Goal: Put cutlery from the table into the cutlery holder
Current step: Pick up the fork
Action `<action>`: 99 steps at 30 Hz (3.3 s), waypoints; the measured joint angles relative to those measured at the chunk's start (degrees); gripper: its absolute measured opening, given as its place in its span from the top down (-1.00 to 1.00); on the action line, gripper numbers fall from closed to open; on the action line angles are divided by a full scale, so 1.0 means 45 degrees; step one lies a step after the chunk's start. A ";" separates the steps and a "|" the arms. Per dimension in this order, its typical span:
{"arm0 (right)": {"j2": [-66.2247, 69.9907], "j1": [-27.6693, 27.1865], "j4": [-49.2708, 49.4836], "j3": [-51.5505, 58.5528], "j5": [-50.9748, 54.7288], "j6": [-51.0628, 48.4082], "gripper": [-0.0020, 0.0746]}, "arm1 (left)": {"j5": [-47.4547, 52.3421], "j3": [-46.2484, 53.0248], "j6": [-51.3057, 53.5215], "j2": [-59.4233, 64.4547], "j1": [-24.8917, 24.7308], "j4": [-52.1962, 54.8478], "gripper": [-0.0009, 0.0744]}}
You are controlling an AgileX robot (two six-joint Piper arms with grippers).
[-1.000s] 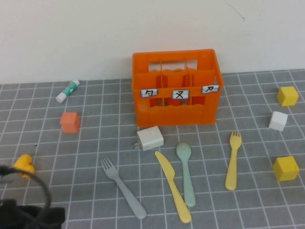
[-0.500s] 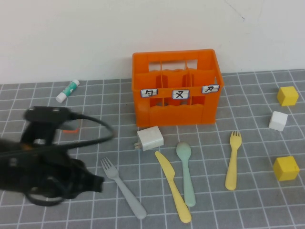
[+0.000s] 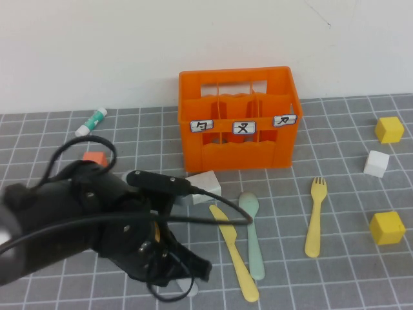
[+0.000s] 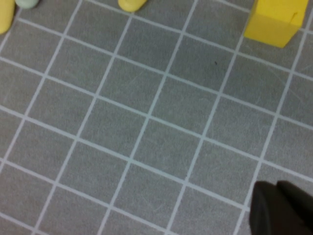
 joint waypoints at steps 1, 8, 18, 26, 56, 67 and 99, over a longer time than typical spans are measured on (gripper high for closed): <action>0.0000 0.0000 0.0000 0.0000 0.0000 0.0000 0.95 | -0.0146 0.0000 -0.0493 0.0232 0.0100 0.0019 0.98; 0.0000 0.0000 0.0000 0.0000 0.0000 0.0000 0.95 | -0.0440 -0.0435 -0.1718 0.0922 0.0897 0.0126 0.57; 0.0000 0.0000 0.0059 0.0000 -0.0043 -0.0190 0.95 | -0.0086 -0.1816 -0.1748 0.2518 0.0961 0.0702 -0.19; 0.0000 0.0000 0.0110 0.0000 -0.0043 -0.0190 0.95 | 0.1293 -0.3245 -0.1783 0.4177 0.0961 0.0831 -0.12; 0.0000 0.0000 0.0703 0.0514 -0.0268 -0.0616 0.95 | 0.3053 -0.3327 -0.2991 0.4291 0.0980 0.2296 0.22; 0.0000 0.0000 0.0727 0.0514 -0.0335 -0.0621 0.95 | 0.3054 -0.3327 -0.3034 0.4409 0.0980 0.2365 0.23; 0.0000 0.0000 0.1079 0.0514 -0.0469 -0.1253 0.95 | 0.0682 -0.3417 -0.0949 0.4023 0.0980 0.1612 0.72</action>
